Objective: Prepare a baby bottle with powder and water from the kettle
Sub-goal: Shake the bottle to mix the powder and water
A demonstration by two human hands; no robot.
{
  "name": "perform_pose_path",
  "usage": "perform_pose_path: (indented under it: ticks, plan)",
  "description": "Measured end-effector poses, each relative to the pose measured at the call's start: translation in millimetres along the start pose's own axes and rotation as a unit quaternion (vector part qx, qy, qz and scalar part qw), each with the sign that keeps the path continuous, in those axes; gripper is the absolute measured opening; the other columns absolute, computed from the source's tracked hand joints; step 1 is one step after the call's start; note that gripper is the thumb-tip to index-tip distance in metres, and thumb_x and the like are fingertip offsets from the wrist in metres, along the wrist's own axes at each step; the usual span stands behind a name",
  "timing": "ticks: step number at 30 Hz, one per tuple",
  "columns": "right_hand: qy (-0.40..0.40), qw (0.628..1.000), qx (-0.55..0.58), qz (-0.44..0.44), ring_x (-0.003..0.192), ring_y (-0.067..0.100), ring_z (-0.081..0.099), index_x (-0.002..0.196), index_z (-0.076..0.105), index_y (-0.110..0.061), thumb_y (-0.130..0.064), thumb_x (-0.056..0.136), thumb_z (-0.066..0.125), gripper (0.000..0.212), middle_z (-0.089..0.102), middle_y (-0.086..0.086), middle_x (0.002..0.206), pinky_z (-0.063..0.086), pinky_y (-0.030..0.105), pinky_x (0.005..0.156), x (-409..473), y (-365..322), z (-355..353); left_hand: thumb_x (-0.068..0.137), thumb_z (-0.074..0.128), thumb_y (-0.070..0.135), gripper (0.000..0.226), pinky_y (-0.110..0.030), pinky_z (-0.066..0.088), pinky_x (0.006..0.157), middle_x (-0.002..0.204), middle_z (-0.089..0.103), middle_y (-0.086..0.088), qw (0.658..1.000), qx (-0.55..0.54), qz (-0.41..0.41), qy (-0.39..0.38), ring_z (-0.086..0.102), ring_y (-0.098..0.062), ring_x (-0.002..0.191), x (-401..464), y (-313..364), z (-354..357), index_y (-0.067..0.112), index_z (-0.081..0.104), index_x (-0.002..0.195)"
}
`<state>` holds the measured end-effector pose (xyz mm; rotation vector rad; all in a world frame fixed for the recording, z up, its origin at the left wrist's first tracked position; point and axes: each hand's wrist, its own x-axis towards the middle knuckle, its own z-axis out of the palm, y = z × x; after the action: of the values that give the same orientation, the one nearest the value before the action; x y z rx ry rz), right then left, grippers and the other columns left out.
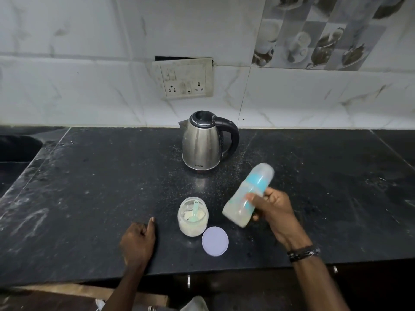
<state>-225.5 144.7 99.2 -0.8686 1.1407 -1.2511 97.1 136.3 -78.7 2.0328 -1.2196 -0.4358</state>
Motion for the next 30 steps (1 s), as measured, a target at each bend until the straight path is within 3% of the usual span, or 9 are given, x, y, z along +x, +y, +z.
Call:
perform_pose_path:
  ticks: [4,6,9,12,14,16,20,25,30]
  plan:
    - [-0.012,0.994,0.112,-0.016,0.073,0.015,0.071,0.099,0.070,-0.006,-0.030,0.056,0.089,0.053,0.075,0.008,0.089,0.058,0.026,0.061,-5.2,0.7,-4.1,0.093,0.072,0.033,0.052,-0.036,0.044,0.056,0.055,0.056,-0.005,1.000,-0.003,-0.001,-0.002,0.054,-0.025,0.052,-0.2,0.6,0.0,0.009,0.051,0.052]
    - [0.030,0.989,0.140,-0.035,0.070,0.012,0.070,0.094,0.071,-0.011,-0.028,0.062,0.086,0.039,0.075,0.006,0.088,0.056,0.021,0.055,-2.9,1.0,-10.8,0.094,0.072,0.034,0.052,-0.036,0.043,0.055,0.055,0.055,-0.005,1.000,-0.004,-0.004,-0.006,0.054,-0.024,0.052,-0.9,-0.8,1.7,0.009,0.051,0.052]
    - [0.030,0.998,-0.002,-0.060,0.065,0.015,0.070,0.088,0.074,-0.008,-0.039,0.052,0.091,0.051,0.077,0.011,0.084,0.054,0.022,0.051,-6.7,1.6,-8.0,0.093,0.072,0.034,0.053,-0.035,0.042,0.055,0.054,0.055,-0.004,1.000,0.000,-0.003,0.003,0.053,-0.023,0.051,1.0,-1.1,0.4,0.010,0.051,0.052]
    - [0.106,0.985,0.000,-0.134,0.068,0.011,0.070,0.094,0.069,-0.007,-0.047,0.042,0.093,0.070,0.077,0.004,0.083,0.054,0.020,0.053,-6.4,-0.9,-17.1,0.093,0.073,0.030,0.054,-0.031,0.035,0.053,0.053,0.054,-0.005,1.000,0.003,0.014,0.001,0.051,-0.022,0.050,-1.5,3.0,-1.4,0.008,0.050,0.050]
    - [0.146,0.978,-0.049,-0.140,0.072,0.009,0.072,0.096,0.070,-0.010,-0.034,0.050,0.092,0.056,0.077,-0.002,0.085,0.056,0.020,0.059,-4.1,-9.3,-21.6,0.093,0.073,0.029,0.054,-0.030,0.030,0.053,0.053,0.053,-0.005,1.000,0.010,0.017,0.003,0.049,-0.021,0.049,-3.3,3.8,-1.2,0.008,0.050,0.049]
    - [0.106,0.976,-0.133,-0.135,0.070,0.010,0.072,0.097,0.072,-0.011,-0.017,0.056,0.092,0.046,0.078,-0.004,0.085,0.058,0.023,0.061,-7.4,-12.3,-14.7,0.093,0.074,0.029,0.055,-0.031,0.031,0.055,0.052,0.052,-0.005,1.000,0.018,0.011,0.007,0.049,-0.023,0.049,-2.1,4.1,-1.9,0.008,0.049,0.049]
    - [0.083,0.982,-0.109,-0.132,0.070,0.012,0.072,0.091,0.070,-0.007,-0.017,0.060,0.086,0.036,0.077,0.002,0.081,0.056,0.023,0.058,-6.5,-15.0,-9.1,0.093,0.074,0.027,0.053,-0.031,0.034,0.056,0.054,0.054,-0.006,1.000,0.010,0.014,0.002,0.050,-0.024,0.050,-2.6,5.3,-1.4,0.008,0.050,0.050]
    - [0.093,0.991,-0.086,-0.050,0.083,0.018,0.075,0.100,0.072,-0.009,-0.002,0.065,0.087,0.039,0.078,0.002,0.089,0.061,0.039,0.077,0.3,-17.0,3.3,0.092,0.075,0.028,0.055,-0.032,0.036,0.056,0.052,0.052,-0.005,1.000,0.019,0.016,0.007,0.051,-0.025,0.049,-0.8,3.8,-0.2,0.009,0.048,0.049]
    - [0.089,0.992,-0.072,-0.048,0.077,0.007,0.073,0.097,0.072,-0.014,-0.007,0.065,0.088,0.036,0.078,-0.003,0.086,0.058,0.026,0.067,-1.1,-15.9,10.8,0.093,0.073,0.031,0.053,-0.033,0.039,0.055,0.052,0.054,-0.005,1.000,0.004,0.012,0.010,0.052,-0.024,0.049,-0.9,0.5,0.4,0.010,0.050,0.050]
